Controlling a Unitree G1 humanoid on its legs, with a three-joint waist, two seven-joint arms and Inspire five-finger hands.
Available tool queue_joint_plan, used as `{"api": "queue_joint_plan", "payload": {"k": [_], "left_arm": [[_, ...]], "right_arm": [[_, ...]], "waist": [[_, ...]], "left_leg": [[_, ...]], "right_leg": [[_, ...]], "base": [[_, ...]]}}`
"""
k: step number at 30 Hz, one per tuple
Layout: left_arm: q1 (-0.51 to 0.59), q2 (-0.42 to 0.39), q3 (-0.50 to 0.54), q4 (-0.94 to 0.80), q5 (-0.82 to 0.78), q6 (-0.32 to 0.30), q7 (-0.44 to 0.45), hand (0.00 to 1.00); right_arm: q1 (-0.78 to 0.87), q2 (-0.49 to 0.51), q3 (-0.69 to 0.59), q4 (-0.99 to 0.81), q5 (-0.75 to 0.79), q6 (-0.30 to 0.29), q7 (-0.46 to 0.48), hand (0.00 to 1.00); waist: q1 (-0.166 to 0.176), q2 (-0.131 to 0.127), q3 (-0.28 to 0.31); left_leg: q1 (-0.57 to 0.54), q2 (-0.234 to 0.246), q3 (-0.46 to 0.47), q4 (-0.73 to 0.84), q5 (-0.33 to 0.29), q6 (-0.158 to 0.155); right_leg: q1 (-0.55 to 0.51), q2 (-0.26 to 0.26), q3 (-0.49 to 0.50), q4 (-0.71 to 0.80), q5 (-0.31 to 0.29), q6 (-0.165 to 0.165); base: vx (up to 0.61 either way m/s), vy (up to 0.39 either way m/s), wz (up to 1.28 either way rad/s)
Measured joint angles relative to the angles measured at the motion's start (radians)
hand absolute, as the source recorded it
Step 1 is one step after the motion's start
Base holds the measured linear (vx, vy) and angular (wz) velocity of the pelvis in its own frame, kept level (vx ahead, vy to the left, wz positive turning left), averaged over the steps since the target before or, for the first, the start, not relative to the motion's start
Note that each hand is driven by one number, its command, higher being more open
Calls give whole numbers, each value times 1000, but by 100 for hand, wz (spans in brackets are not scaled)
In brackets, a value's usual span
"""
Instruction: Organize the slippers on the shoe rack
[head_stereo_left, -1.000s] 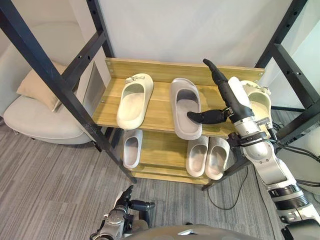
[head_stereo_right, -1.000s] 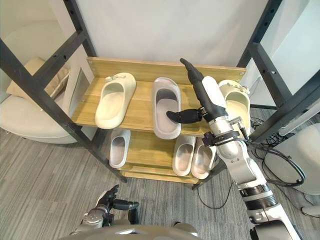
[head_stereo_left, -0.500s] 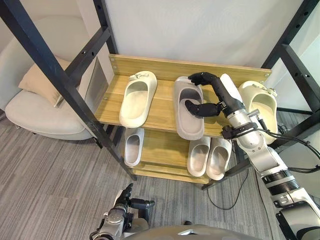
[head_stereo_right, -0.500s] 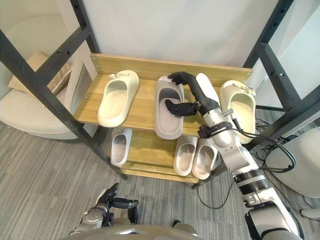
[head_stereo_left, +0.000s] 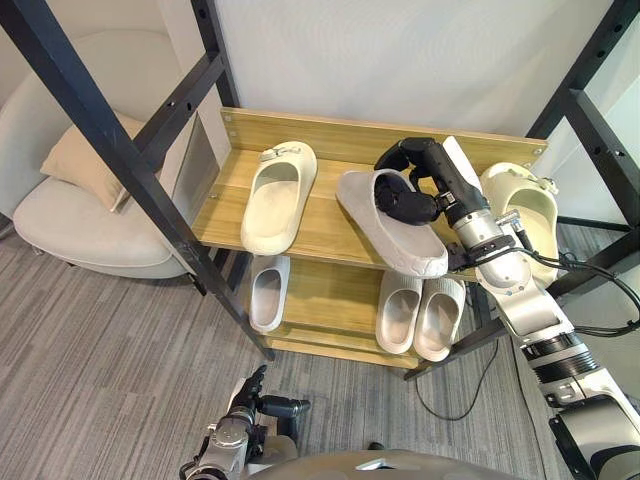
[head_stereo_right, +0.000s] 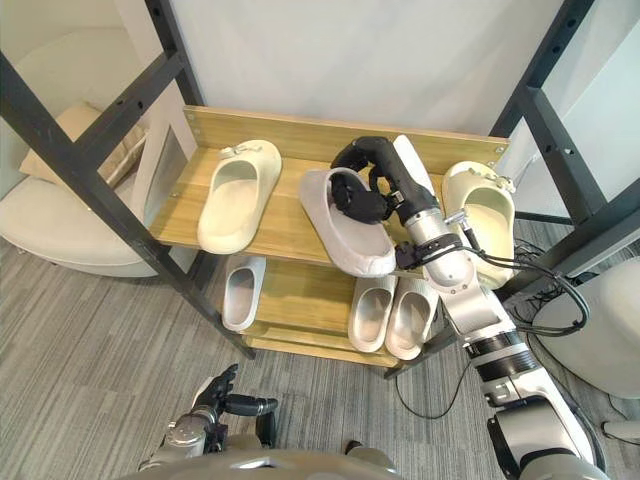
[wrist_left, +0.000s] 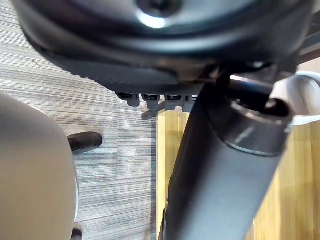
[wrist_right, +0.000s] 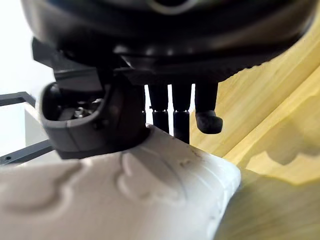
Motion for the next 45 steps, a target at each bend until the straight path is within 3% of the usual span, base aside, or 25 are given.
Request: {"api": "queue_joint_plan", "payload": {"k": [4,6,13,17,20,31,39,43,45], "left_arm": [[3,1,0,1,0,6,-7,100],[3,1,0,1,0,6,-9,100],[7,-6,-3,19,0,7,-18,100],[8,-7,-21,24,0,7,-20,100],[7,-6,-28,38,0,8,-19,100],[-10,2,-92,60,2,7,-18,100],[-29,7,-129,62,3,5,-20,100],[-111,12,-127,58,-2,-2,-18,100],[-163,11,-127,44,-3,-18,-17,100]], "right_arm": [[1,-5,-7,-208,0,-14,5,0],[1,-6,-9,-227,1,-17,5,0],[13,-6,-24,-457,12,-88,8,0],[25,-4,-15,-560,125,-131,42,0],[30,4,80,-606,231,-153,91,0],[35,9,465,-502,352,-74,243,0],[118,15,570,-396,351,-36,297,0],[99,23,587,-300,285,-21,307,0],[83,26,587,-240,222,-5,302,0]], "waist": [[-17,1,-1],[-18,2,-1],[-39,20,-14],[-39,25,-28],[-40,23,-45],[-29,13,-67],[-3,15,-60],[28,22,65],[42,42,141]], "left_leg": [[13,5,11,0,-1,-2],[16,6,13,0,-1,-2],[28,10,23,-6,-2,-3],[31,10,25,-6,-1,-2],[32,11,26,-5,1,-2],[32,11,22,-6,4,0],[3,12,1,3,11,-1],[-168,34,-35,221,-51,-1],[-296,52,-59,406,-115,-1]], "right_leg": [[4,3,11,4,3,-4],[4,3,13,4,3,-4],[6,5,26,14,7,-7],[6,5,30,16,7,-7],[7,5,31,16,7,-7],[5,5,29,25,4,-10],[-18,6,8,43,-3,-14],[-148,5,-9,210,-50,-25],[-253,3,-18,365,-110,-31]], "base": [[0,0,-10],[-5,0,-10],[-50,9,-5],[-17,4,-2],[0,0,0],[-24,6,1],[-12,-1,8],[-171,-35,20],[-238,-8,14]]}}
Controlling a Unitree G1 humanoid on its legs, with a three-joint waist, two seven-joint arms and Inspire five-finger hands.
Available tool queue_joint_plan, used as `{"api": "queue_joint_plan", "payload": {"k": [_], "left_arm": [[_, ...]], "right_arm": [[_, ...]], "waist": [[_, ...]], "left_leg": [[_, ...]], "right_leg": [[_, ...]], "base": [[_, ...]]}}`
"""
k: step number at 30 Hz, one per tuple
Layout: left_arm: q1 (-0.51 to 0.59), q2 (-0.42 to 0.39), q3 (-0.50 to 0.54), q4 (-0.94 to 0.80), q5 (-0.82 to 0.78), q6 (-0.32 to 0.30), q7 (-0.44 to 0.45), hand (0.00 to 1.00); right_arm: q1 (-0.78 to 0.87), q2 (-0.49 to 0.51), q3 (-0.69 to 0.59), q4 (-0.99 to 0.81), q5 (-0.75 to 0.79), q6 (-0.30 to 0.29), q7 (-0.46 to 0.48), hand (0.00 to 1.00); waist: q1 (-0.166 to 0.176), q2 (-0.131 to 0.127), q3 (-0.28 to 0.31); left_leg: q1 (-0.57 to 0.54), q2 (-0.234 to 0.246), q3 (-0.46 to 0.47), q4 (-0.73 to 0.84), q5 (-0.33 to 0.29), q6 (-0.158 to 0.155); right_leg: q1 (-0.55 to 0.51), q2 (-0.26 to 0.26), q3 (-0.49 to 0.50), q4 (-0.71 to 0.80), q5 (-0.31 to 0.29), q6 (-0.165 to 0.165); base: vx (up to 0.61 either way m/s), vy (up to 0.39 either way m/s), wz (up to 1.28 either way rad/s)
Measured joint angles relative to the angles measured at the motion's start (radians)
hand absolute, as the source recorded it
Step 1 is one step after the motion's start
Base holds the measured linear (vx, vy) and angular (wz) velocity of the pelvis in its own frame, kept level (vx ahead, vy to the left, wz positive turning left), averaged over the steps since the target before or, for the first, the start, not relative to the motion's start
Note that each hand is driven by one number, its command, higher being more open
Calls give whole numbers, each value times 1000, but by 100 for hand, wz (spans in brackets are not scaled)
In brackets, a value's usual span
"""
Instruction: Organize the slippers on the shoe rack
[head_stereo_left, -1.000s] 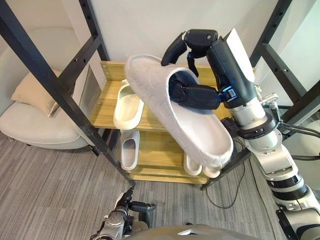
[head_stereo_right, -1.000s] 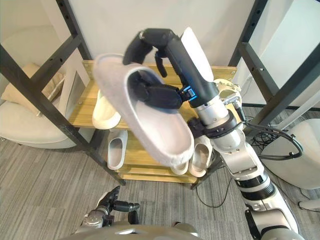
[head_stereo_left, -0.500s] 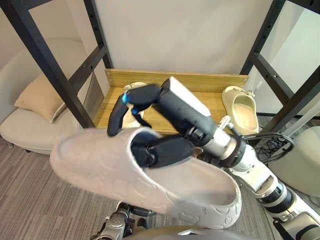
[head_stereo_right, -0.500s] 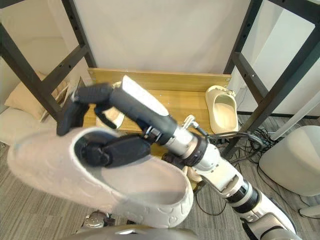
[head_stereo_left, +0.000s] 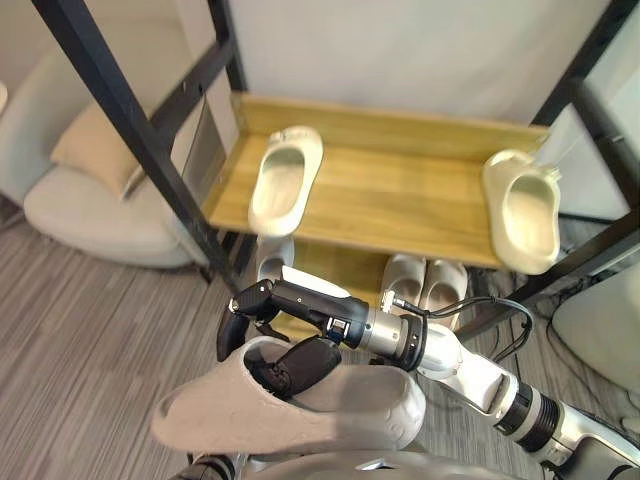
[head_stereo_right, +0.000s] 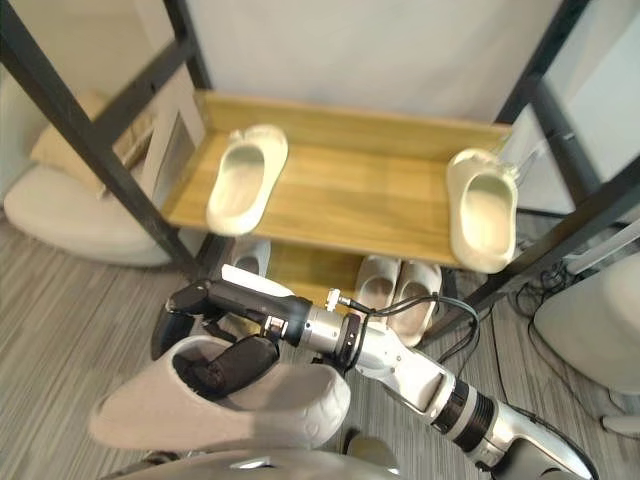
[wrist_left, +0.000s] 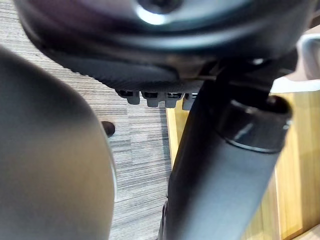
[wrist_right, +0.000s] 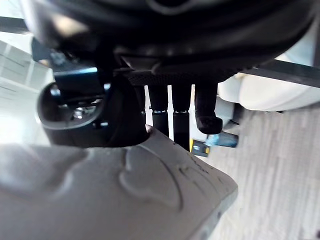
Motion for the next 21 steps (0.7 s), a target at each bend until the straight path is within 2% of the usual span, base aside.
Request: {"api": "queue_joint_plan", "payload": {"k": [1,2,4,7,9,11,15,16,21], "left_arm": [[-3,2,0,-8,0,-5,1,100],[-10,9,1,-33,-6,-14,2,100],[-30,11,6,-55,-40,-21,5,100],[-81,14,10,-67,-60,-20,19,100],[-87,16,12,-117,-62,-26,27,100],[-91,14,26,-165,-70,-42,33,100],[-117,24,61,-218,-87,-66,50,100],[-118,24,64,-220,-87,-67,50,100],[-140,31,134,-299,-94,-73,54,100]], "right_arm": [[-1,1,0,7,-10,1,0,0],[-1,3,0,26,-40,8,-2,0],[-1,4,-2,59,-82,12,-11,0],[-2,8,-21,73,-181,16,-44,0],[1,21,-49,73,-193,16,-60,0],[1,29,-91,73,-252,15,-108,0],[-5,59,-201,72,-383,13,-227,0],[-6,60,-206,71,-387,13,-231,0],[-14,64,-344,55,-486,10,-337,0]], "waist": [[0,2,7],[1,11,22],[2,22,59],[3,21,105],[-2,11,121],[4,12,136],[8,11,151],[7,11,152],[5,-8,169]], "left_leg": [[-22,2,-2,27,-11,-2],[-100,7,-9,102,-42,-10],[-175,6,-24,172,-57,-6],[-273,-4,-40,236,-58,-7],[-347,-12,-53,286,-65,-9],[-423,-19,-69,351,-75,-14],[-571,-26,-91,496,-124,-9],[-577,-26,-92,502,-124,-8],[-713,-22,-112,642,-170,2]], "right_leg": [[-23,-2,0,29,-13,-2],[-98,-7,-2,116,-46,-5],[-179,-21,-7,214,-89,-13],[-283,-44,-18,311,-115,-20],[-357,-66,-26,388,-143,-21],[-425,-81,-35,458,-171,-25],[-553,-104,-43,603,-228,-23],[-557,-104,-43,609,-230,-24],[-670,-113,-44,734,-277,-23]], "base": [[-276,-2,13],[-221,0,11],[-251,8,16],[-177,24,16],[-121,-2,24],[-108,-10,28],[-76,3,15],[-35,25,2],[-32,43,1]]}}
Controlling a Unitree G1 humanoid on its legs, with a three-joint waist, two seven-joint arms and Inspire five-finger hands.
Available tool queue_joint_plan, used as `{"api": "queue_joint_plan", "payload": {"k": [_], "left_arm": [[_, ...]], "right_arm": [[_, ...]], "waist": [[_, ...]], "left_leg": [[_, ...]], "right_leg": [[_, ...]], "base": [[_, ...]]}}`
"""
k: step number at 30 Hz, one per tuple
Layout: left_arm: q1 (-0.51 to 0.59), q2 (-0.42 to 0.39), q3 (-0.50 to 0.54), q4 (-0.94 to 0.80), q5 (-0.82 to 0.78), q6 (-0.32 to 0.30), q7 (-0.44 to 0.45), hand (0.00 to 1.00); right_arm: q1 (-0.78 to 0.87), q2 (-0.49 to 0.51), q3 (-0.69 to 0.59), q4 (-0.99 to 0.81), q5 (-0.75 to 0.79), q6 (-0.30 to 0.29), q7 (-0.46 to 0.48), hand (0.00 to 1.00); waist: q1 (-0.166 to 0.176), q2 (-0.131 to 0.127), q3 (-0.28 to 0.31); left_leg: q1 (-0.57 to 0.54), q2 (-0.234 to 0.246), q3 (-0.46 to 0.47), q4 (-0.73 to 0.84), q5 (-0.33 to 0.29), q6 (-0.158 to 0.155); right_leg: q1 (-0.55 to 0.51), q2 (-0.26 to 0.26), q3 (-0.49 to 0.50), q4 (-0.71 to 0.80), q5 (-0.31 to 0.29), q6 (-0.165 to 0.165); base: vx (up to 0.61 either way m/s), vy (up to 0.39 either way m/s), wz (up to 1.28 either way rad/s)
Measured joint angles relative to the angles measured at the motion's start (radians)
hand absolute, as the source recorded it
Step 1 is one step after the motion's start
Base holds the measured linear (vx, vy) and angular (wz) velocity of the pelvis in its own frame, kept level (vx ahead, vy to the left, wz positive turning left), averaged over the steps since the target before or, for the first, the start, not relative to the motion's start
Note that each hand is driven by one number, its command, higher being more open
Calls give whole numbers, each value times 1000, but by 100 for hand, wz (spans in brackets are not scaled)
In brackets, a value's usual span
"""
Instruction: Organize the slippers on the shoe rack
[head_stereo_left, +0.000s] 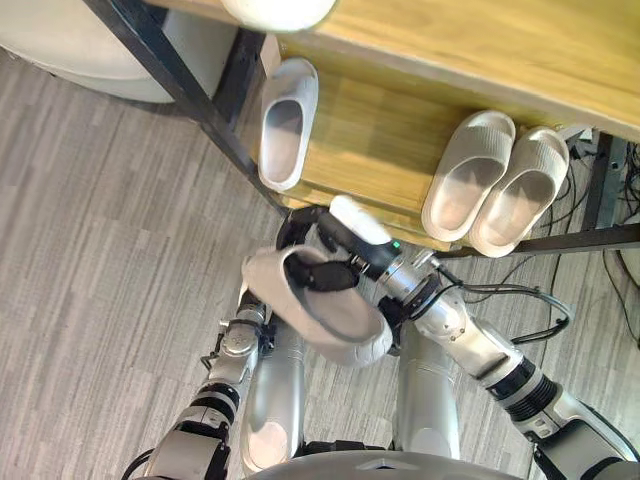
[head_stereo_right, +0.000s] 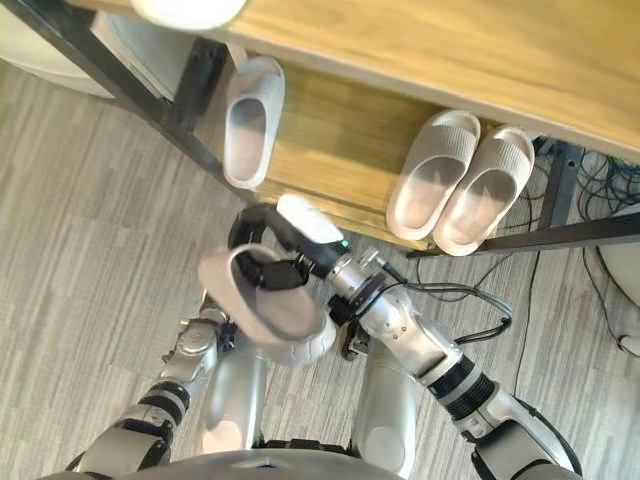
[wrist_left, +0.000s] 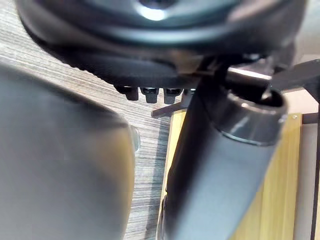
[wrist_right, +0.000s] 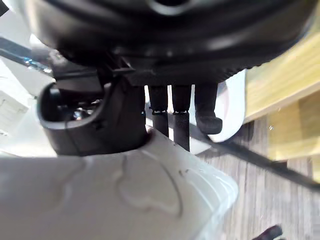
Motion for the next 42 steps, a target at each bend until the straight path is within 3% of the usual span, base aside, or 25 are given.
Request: {"api": "queue_joint_plan", "payload": {"k": [6,14,23,30,42], "left_arm": [[-11,8,48,-50,-2,0,3,100],[-11,-4,102,-97,-3,1,2,100],[-10,-15,113,-99,-3,3,14,100],[-10,-27,113,-97,-3,5,34,100],[1,-60,105,-78,-7,11,65,100]], "right_arm": [[1,7,-110,-71,-67,-2,-72,0],[-3,32,-230,-100,-181,5,-163,0],[-72,83,-285,-86,-298,50,-276,0],[-167,110,-312,91,-310,83,-374,0],[-326,102,-307,404,-268,113,-413,0]], "waist": [[-3,-20,15],[-3,-21,16],[0,-23,14],[12,-36,0],[41,-33,-55]], "left_leg": [[-62,4,-2,83,-34,0],[-127,23,-1,148,-55,1],[-130,31,-1,145,-56,-1],[-131,30,0,144,-56,-3],[-157,8,-27,141,-50,-7]], "right_leg": [[-57,-7,9,80,-35,3],[-122,2,20,135,-51,0],[-128,4,16,138,-56,-6],[-127,-4,8,150,-67,-12],[-119,-34,-44,161,-90,-30]], "base": [[-48,23,-3],[-23,-5,-7],[2,-19,-2],[9,-27,3],[7,-19,13]]}}
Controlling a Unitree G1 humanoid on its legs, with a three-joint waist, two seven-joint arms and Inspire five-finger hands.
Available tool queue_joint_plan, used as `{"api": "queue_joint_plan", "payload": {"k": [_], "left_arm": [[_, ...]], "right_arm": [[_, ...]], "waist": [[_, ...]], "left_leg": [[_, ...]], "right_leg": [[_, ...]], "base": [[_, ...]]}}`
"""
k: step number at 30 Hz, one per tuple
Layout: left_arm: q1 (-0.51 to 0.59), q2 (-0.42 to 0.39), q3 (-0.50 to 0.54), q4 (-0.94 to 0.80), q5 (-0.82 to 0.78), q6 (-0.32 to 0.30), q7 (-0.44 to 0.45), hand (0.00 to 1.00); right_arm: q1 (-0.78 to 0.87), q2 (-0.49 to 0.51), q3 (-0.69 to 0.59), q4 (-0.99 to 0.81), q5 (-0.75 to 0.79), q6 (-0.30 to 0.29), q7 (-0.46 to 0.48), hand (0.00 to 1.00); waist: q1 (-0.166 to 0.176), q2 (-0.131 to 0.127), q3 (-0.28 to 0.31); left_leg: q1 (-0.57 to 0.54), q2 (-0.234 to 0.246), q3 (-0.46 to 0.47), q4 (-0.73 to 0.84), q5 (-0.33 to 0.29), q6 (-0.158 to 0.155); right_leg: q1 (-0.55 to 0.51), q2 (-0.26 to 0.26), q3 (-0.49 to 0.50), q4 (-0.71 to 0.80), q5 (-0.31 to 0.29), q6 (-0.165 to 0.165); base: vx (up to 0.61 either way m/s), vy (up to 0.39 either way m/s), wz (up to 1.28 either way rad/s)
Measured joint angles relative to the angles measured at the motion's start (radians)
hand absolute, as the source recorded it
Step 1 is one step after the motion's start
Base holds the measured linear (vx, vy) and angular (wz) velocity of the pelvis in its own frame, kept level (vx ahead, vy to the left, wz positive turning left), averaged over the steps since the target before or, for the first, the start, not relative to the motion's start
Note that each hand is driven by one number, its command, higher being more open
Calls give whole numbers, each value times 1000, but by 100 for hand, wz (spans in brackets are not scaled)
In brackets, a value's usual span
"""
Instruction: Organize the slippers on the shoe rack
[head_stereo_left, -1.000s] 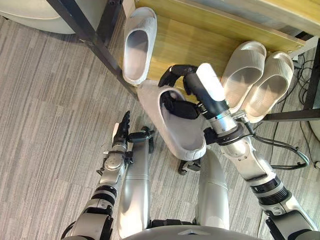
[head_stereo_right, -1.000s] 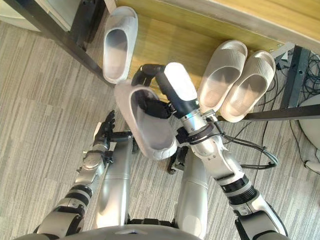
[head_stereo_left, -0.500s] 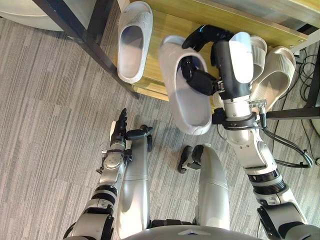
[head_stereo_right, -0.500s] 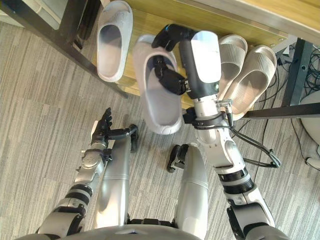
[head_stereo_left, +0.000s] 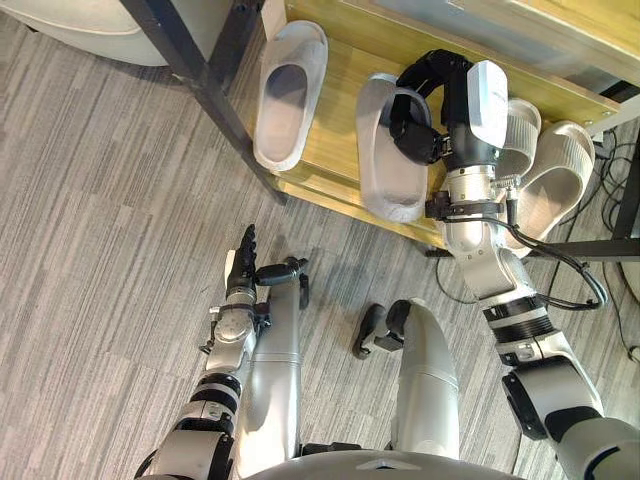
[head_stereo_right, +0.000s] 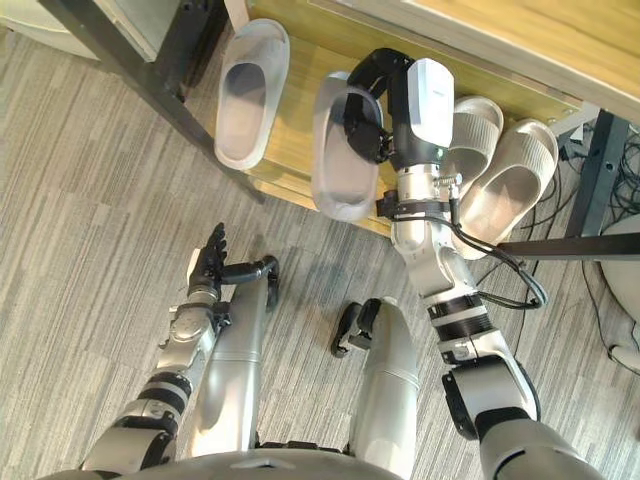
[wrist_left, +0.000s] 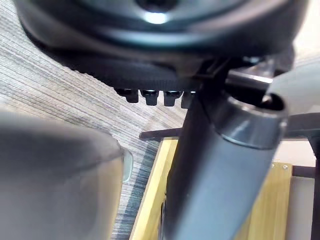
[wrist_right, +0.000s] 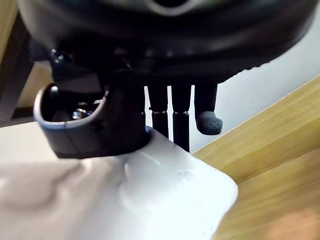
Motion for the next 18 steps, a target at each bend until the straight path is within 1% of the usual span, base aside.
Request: {"api": "queue_joint_plan", "payload": {"k": [1,2,7,13,17,18], "left_arm": [[0,-5,-2,0,-6,-2,2,100],[0,-10,-4,0,-12,-7,5,100],[0,-23,-10,0,-14,-23,9,100],[-1,-28,-15,0,-17,-28,11,100],[-1,-18,-14,12,-17,-22,12,100],[0,-3,-14,35,-17,-17,12,100]], "right_arm": [[-23,-6,2,27,21,0,-1,0],[-49,-13,6,57,23,1,-2,100],[-117,-27,21,118,26,3,-12,100],[-157,-28,21,135,63,9,-29,100],[-169,-28,21,137,90,15,-32,100],[-174,-27,18,137,100,15,-32,100]], "waist": [[8,1,-2],[17,2,-2],[35,8,-6],[42,13,-9],[50,13,-9],[50,13,-10]], "left_leg": [[-3,-6,-1,-3,2,0],[-5,-9,-1,-5,4,-2],[-18,-23,-12,-12,10,-11],[-27,-44,-22,-13,11,-14],[-28,-46,-23,-13,12,-15],[-28,-46,-23,-14,12,-15]], "right_leg": [[0,-8,-5,3,-6,-1],[0,-13,-8,4,-9,-1],[0,-31,-34,3,-18,-3],[5,-53,-55,9,-34,-2],[5,-56,-56,12,-38,-3],[5,-56,-56,13,-38,-4]], "base": [[22,-26,21],[23,-25,18],[26,-12,13],[8,4,14],[-5,0,2],[0,0,0]]}}
